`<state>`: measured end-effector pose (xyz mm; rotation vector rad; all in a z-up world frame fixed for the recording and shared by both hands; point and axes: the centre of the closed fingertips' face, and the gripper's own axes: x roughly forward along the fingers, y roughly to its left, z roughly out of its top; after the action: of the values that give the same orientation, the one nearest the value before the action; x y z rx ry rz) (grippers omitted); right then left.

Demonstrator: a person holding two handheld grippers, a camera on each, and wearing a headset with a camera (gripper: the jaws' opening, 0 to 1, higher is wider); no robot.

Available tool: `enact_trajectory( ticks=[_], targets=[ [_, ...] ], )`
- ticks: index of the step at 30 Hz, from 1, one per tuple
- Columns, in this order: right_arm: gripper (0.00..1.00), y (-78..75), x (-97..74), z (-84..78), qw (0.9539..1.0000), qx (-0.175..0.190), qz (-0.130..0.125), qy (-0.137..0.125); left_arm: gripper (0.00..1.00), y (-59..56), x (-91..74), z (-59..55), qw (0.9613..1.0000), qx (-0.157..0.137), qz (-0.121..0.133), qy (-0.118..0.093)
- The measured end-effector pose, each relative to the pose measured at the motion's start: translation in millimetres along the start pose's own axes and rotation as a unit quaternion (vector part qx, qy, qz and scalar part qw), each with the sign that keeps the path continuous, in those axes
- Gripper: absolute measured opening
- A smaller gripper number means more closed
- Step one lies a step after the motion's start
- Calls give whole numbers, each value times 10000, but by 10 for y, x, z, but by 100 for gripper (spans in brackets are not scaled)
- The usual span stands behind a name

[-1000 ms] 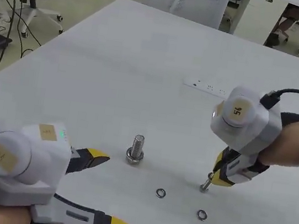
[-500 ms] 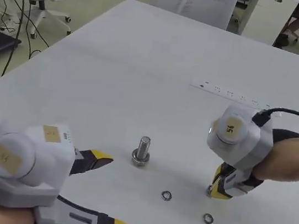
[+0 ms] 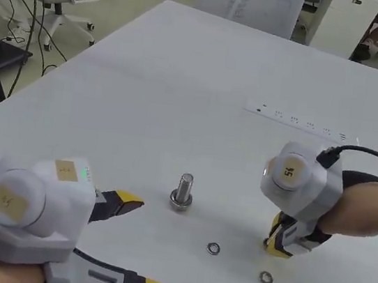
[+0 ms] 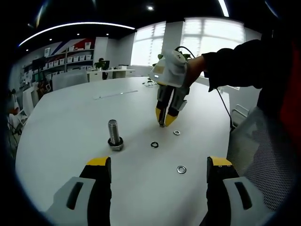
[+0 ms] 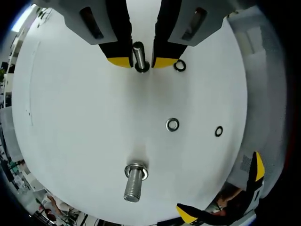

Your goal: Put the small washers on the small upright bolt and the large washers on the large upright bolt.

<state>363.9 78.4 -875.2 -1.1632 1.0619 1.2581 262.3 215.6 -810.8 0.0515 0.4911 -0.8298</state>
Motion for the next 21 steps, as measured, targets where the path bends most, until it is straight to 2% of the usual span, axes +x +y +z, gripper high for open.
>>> enact_trajectory(
  ticks=[10, 21],
  targets=[
    [22, -42, -64, -42, 9999, 96, -53, -57, 83, 11, 1, 14, 10000, 1, 9, -7],
    [23, 8, -98, -171, 9996, 282, -58, -55, 83, 15, 1, 19, 10000, 21, -3, -18]
  ],
)
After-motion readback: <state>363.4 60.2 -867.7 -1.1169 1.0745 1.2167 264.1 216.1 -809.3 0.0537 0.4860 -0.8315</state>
